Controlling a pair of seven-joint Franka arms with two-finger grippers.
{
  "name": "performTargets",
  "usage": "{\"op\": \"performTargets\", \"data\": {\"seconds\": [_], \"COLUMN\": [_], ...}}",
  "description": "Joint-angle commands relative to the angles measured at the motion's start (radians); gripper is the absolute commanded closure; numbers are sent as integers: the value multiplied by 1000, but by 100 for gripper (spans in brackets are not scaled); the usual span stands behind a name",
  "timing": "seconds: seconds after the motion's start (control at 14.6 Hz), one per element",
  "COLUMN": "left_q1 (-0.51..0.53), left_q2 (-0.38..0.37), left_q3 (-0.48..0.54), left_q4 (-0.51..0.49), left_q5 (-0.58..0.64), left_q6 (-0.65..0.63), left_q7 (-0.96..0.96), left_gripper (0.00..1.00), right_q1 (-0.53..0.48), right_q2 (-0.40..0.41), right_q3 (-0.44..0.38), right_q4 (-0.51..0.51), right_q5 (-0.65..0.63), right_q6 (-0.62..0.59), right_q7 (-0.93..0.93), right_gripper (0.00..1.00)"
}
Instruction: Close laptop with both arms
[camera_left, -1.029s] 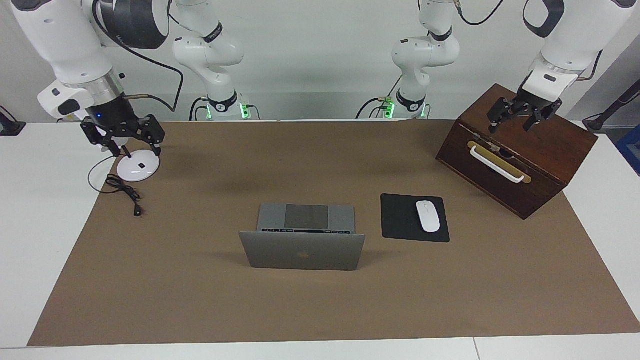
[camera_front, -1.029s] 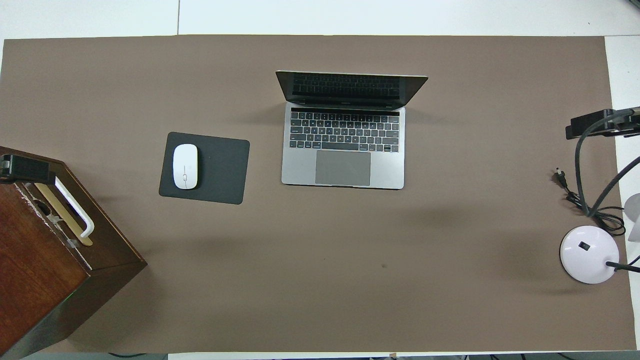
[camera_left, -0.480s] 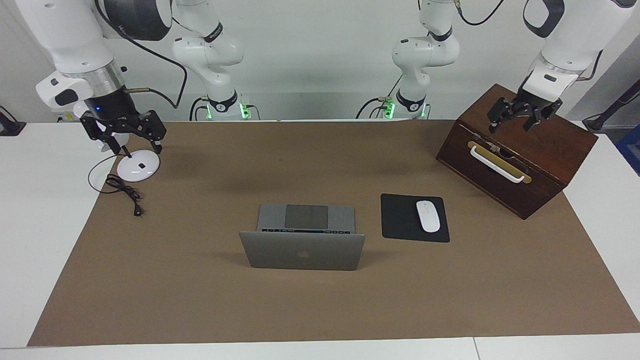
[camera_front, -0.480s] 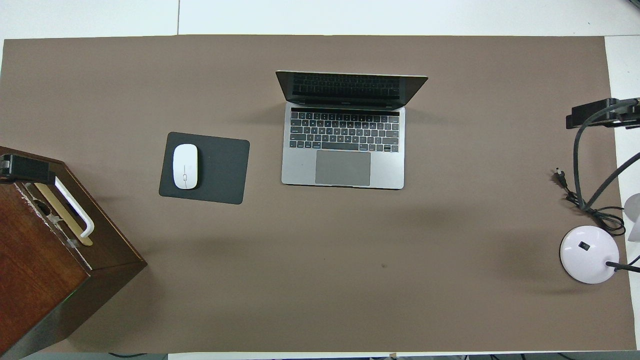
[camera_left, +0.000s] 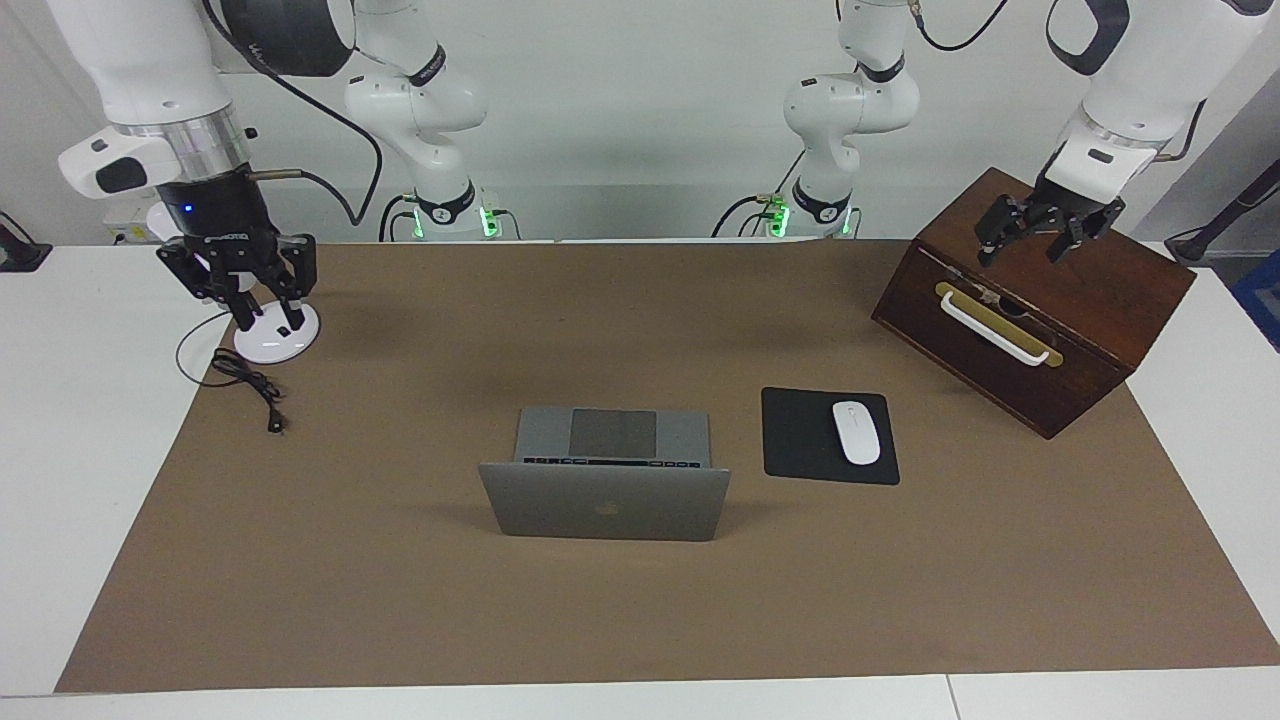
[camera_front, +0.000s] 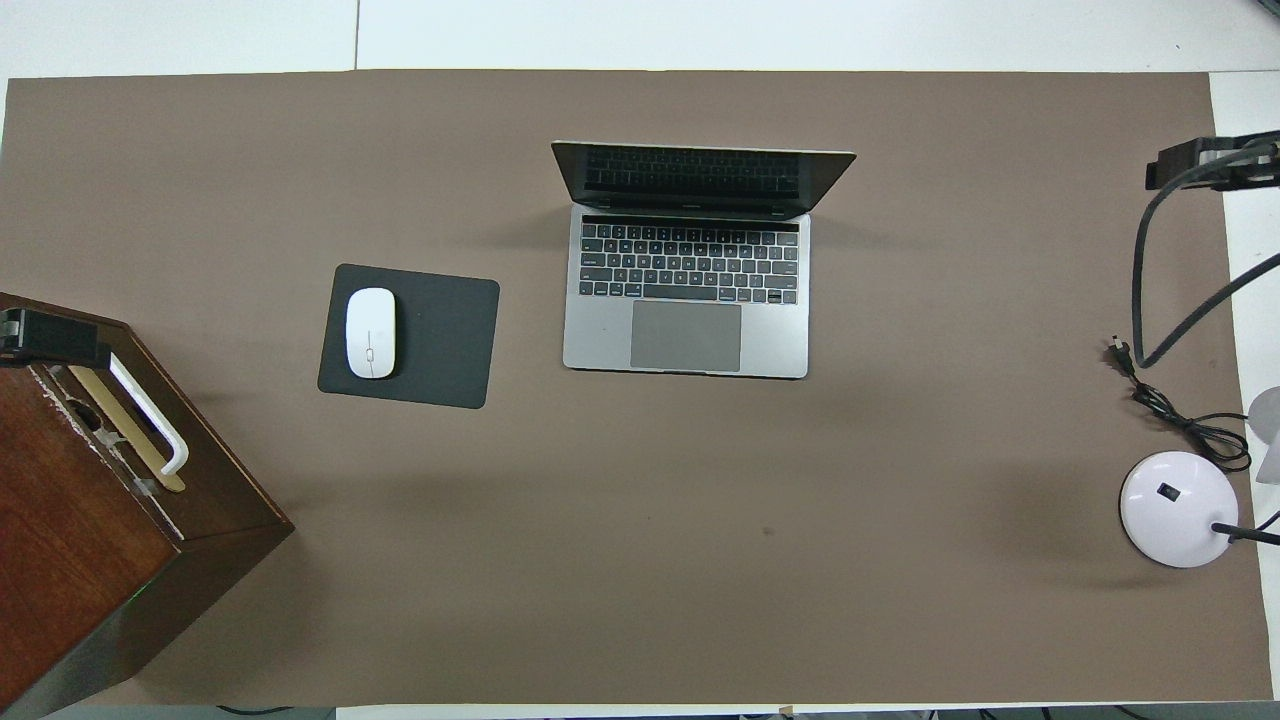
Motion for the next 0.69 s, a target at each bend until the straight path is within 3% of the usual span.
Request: {"op": "performTargets", "data": {"seconds": [0.0, 0.41, 0.62], "left_q1": [-5, 4, 0], "left_q2": [-5, -22, -28], "left_q3": [4, -3, -4], "left_q4": [1, -5, -17], "left_q5": [-7, -7, -7], "left_q6": [1, 12, 16], "left_q7": [-6, 4, 4], "left_gripper": [0, 0, 0], "right_q1": [-3, 80, 134], "right_q2": [91, 201, 279], "right_q3": [31, 34, 34], "right_q4": [103, 120, 175], "right_q5": [13, 0, -80], "right_q6": [97, 427, 502], "right_q7": [-28, 70, 193], "right_gripper": [100, 100, 100]}}
